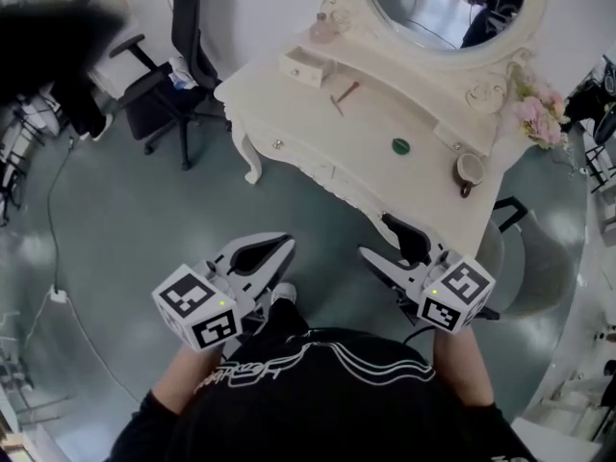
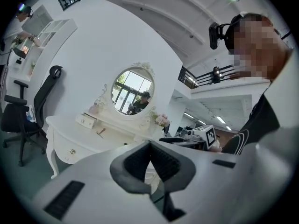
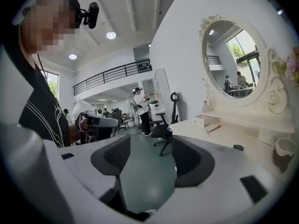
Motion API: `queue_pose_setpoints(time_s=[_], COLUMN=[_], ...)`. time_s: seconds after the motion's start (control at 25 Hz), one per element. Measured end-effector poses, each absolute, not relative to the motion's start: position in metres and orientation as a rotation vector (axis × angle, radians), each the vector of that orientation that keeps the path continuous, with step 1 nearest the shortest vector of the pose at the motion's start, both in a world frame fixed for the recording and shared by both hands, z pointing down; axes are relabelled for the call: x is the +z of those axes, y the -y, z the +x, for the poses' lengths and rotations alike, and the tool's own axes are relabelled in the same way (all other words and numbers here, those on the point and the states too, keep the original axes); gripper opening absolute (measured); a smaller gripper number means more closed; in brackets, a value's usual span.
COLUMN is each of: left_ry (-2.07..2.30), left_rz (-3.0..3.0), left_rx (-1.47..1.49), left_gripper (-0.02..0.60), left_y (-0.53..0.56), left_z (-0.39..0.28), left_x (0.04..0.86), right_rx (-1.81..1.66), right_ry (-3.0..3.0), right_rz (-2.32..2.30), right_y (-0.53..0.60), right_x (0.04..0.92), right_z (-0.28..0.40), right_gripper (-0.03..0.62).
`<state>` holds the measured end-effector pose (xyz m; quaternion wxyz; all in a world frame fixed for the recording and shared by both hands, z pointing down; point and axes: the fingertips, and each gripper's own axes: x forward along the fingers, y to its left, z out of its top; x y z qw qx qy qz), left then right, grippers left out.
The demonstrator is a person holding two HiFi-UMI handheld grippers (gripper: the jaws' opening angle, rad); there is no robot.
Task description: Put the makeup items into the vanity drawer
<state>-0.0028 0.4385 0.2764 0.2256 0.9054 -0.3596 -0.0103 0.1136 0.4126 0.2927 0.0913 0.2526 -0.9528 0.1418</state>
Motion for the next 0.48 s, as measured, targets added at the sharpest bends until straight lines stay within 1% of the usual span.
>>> queue_pose_setpoints(time_s=[0.24,0.48], left_ry=[0.876,0.755], left_rz=[2.507,2.529], left_rx=[0.014,0.066], left_gripper=[0.021,0.021], left_y=[-0.356,-0.291], left_z=[-0.046,-0.071], left_x=[0.285,0.297], right_rx=[0.482,0.492], right_ry=[2.751,2.681], right_rz=[0.903,1.065], right_y=[-0.343,-0.286], right_x=[0.306,0.313], right_z=[0.082,0.064], right_gripper=[0.284,0.284])
